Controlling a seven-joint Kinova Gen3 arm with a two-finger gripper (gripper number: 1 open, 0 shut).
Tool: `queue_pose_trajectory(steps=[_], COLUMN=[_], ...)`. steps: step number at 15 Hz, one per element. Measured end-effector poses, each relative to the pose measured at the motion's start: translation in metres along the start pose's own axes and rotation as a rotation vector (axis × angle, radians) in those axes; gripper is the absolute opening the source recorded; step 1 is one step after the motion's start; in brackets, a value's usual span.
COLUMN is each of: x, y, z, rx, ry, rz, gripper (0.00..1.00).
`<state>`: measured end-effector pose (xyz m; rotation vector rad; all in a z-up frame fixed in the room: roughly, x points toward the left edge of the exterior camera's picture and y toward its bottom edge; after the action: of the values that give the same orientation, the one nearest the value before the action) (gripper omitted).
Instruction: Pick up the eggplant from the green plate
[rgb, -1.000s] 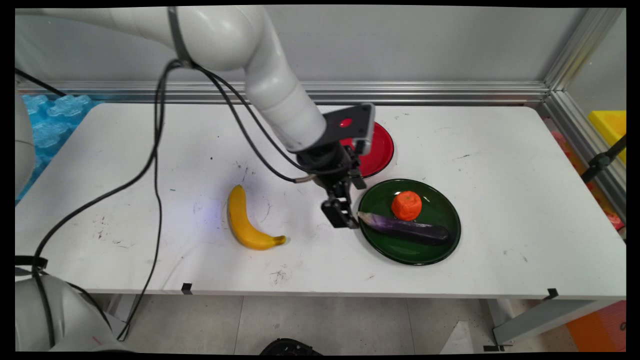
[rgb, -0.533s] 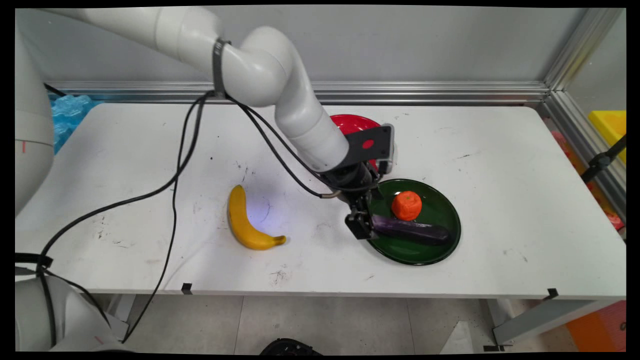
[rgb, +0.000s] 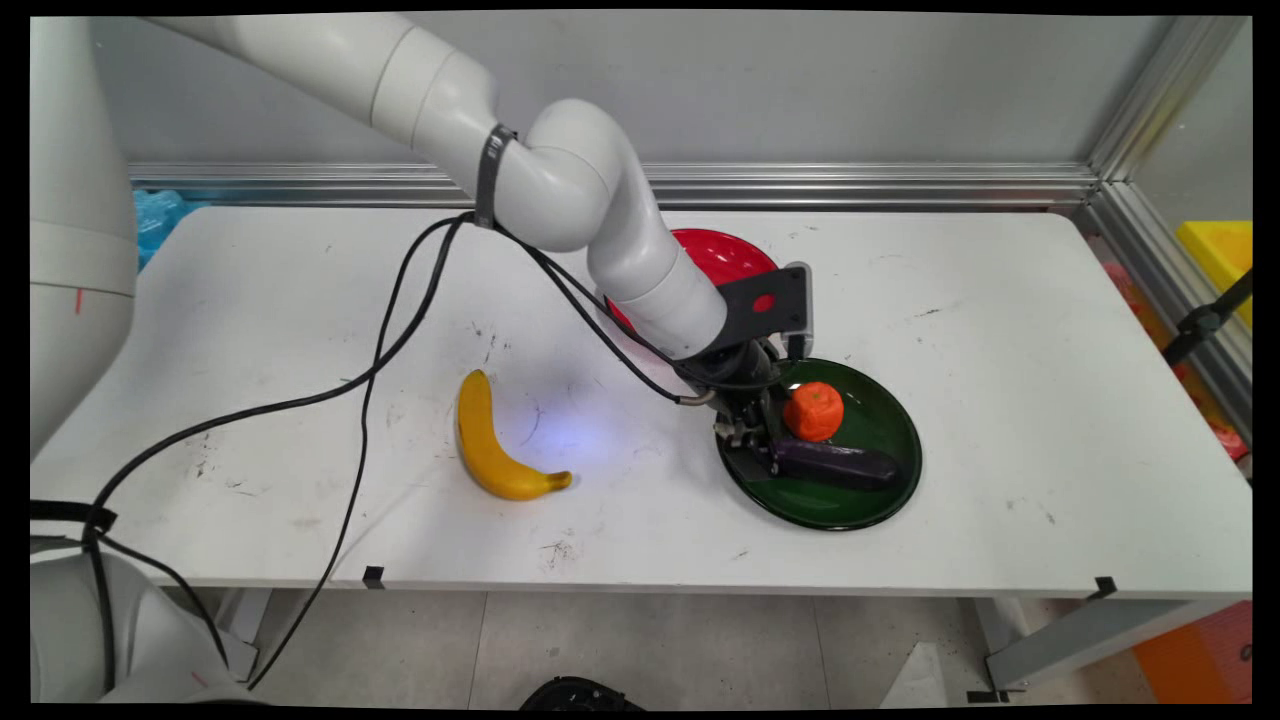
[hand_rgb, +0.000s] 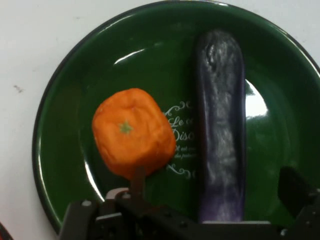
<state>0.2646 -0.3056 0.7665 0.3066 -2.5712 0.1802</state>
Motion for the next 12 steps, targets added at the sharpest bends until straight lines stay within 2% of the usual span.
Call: queue_pose_trajectory(steps=[7,8,12], x=[-0.001,-0.002,-0.002], y=[0.0,0.0,0.001], z=[0.017,0.019,0.022], rx=[-0.008,-0.01,-0.02], ry=[0.01,0.01,0.011], rz=[-0.024,-0.027,-0.041], gripper=[1.0,0.0,0.0])
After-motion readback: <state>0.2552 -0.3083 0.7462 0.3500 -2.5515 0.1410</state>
